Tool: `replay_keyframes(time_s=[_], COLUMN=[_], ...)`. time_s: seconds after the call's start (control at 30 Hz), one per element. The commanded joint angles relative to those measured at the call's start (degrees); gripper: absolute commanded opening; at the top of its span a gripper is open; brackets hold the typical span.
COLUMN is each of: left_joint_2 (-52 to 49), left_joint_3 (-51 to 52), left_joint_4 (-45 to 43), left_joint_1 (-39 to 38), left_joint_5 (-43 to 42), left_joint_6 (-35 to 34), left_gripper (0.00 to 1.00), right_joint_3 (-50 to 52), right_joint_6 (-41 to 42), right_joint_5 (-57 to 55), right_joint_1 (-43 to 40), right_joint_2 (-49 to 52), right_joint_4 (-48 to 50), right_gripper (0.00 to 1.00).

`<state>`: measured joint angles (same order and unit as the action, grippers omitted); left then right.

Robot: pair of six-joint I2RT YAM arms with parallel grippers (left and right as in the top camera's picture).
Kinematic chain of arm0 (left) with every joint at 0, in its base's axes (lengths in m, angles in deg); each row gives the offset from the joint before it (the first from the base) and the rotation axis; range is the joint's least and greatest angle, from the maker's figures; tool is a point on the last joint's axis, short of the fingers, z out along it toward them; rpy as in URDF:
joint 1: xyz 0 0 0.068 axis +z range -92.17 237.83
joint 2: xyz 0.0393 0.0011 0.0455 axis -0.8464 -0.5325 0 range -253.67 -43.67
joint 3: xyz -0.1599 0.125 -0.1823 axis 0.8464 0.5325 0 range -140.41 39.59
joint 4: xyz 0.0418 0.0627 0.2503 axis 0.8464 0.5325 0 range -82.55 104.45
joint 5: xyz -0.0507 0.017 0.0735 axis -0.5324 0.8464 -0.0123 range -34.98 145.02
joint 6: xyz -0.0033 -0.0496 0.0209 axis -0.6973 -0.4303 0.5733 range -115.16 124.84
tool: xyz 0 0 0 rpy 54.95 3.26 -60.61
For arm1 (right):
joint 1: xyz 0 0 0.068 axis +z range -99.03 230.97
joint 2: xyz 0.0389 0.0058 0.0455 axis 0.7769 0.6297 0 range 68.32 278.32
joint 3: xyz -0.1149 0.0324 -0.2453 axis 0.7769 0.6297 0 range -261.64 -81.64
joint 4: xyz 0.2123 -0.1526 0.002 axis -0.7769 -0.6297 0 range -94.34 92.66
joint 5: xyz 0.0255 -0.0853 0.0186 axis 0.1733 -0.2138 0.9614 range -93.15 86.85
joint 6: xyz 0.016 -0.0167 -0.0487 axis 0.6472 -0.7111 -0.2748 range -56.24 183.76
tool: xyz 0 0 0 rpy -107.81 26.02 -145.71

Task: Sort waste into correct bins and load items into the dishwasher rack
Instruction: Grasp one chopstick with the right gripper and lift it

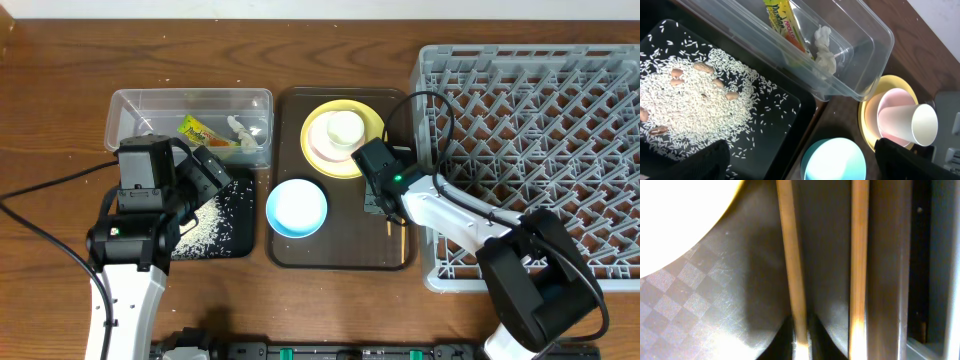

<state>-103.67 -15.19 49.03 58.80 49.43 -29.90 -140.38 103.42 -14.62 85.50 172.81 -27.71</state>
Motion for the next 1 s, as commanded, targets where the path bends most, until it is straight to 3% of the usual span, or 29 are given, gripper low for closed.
replay_keyframes(time_s=[0.0, 0.27, 0.63, 0.97], left_joint_2=[-0.22, -0.22, -0.22, -0.22], left_joint_3=[-0.79, -0.79, -0.79, -0.79], left_joint_4=[-0.02, -0.02, 0.00, 0.00], left_joint_1=[0.24, 0.24, 0.24, 0.24], left_joint_5=[0.50, 0.50, 0.50, 0.50], left_joint_6=[-0.07, -0.07, -0.07, -0.07], left_gripper=[0.95, 0.95, 0.95, 0.95], right_joint_3=[1.14, -0.70, -2.32, -2.32], right_joint_6=[-0.11, -1.27, -10.32, -24.90], right_joint_5=[1.86, -0.76, -0.70, -0.76], right_joint_1=[-0.39, -1.40, -4.81, -9.88], right_joint_2=[0.22, -2.03, -21.18, -33.81], right_joint_4=[-0.26, -0.96, -4.63, -11.85], right_gripper=[0.01, 0.01, 0.01, 0.01])
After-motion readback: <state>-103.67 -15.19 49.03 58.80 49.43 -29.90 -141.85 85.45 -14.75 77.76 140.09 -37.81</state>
